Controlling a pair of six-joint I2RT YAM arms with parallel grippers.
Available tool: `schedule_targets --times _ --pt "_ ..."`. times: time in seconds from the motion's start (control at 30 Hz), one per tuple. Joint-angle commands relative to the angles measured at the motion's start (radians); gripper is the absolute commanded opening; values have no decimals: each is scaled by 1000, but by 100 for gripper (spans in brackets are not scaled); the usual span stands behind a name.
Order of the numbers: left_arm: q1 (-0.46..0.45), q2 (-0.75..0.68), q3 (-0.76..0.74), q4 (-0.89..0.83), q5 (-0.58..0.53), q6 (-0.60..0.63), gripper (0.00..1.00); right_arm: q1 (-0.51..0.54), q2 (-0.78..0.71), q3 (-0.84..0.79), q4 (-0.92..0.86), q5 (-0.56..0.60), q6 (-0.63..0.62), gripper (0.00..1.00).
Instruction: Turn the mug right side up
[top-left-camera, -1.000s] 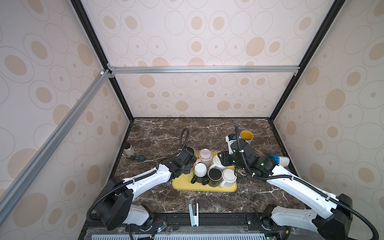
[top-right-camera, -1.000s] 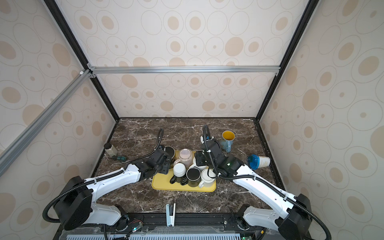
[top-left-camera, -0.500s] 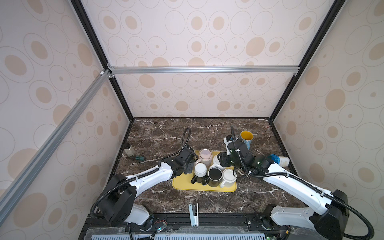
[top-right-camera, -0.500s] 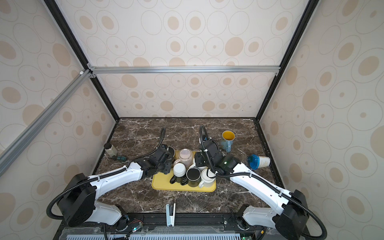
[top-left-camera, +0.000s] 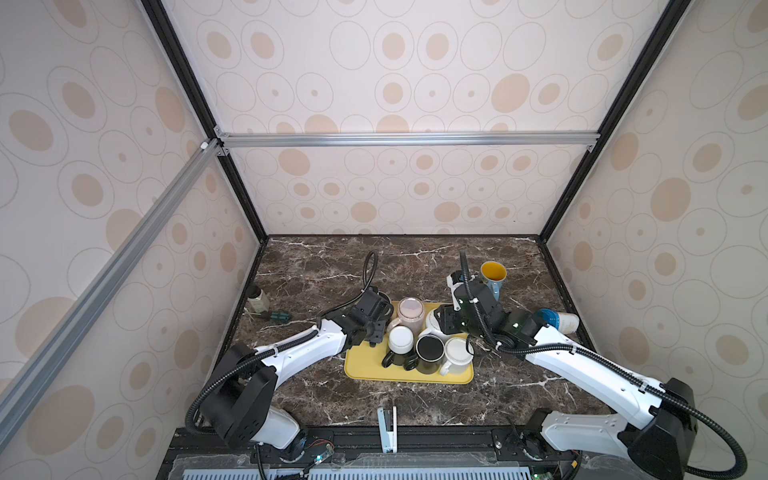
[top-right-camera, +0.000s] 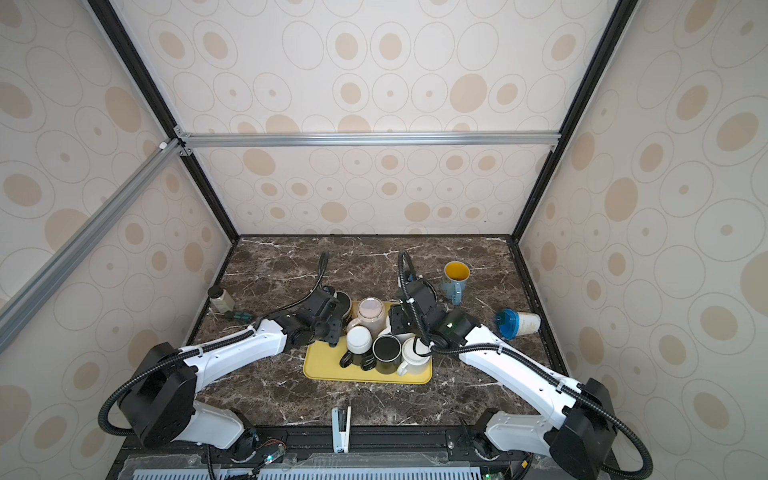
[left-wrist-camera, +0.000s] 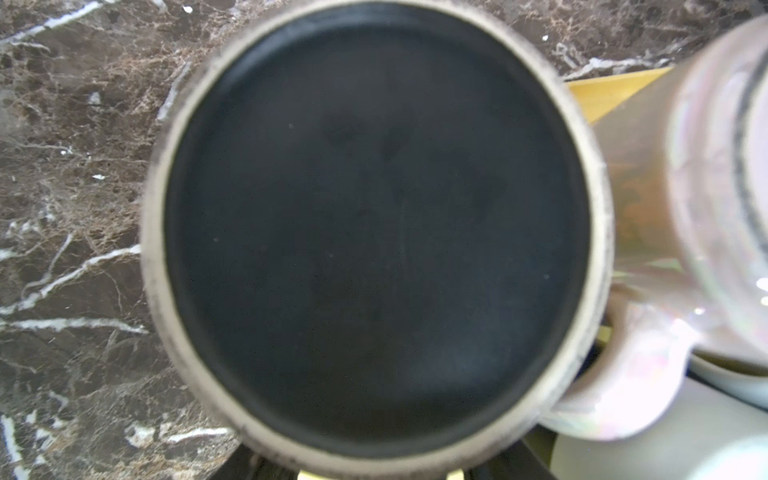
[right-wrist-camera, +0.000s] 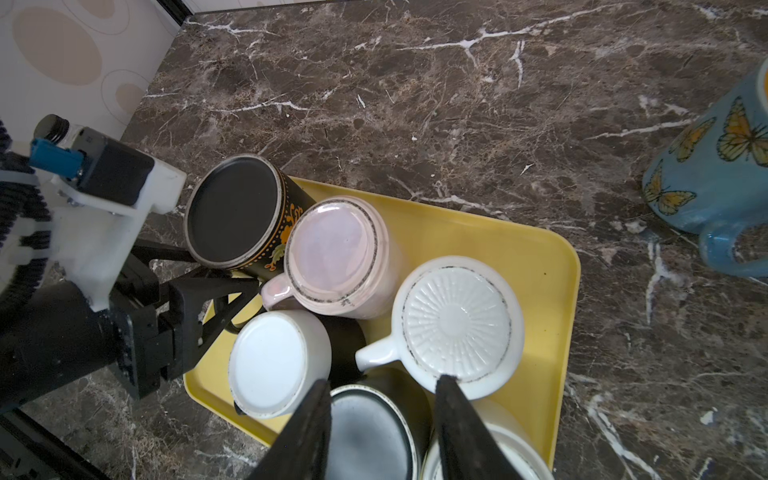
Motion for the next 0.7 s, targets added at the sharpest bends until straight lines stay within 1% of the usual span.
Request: schedule_targets --times 0.0,0.17,0.4,0.47,0.57,0.67 --pt "14 23 51 -21 -2 16 55 -2 -13 -12 -7 13 -2 43" --pt "22 47 62 -40 -17 11 50 -2 -23 -22 0 17 -2 43" --pt "29 66 86 -83 -77 15 46 -2 -24 -28 7 17 0 43" --pt "35 69 93 -89 -79 21 46 -2 -23 -28 7 18 0 43" --pt "37 76 103 -91 -66 30 51 -3 -25 -30 7 19 -1 43" --pt "37 92 115 -94 -56 40 51 -2 -30 -38 12 20 3 43"
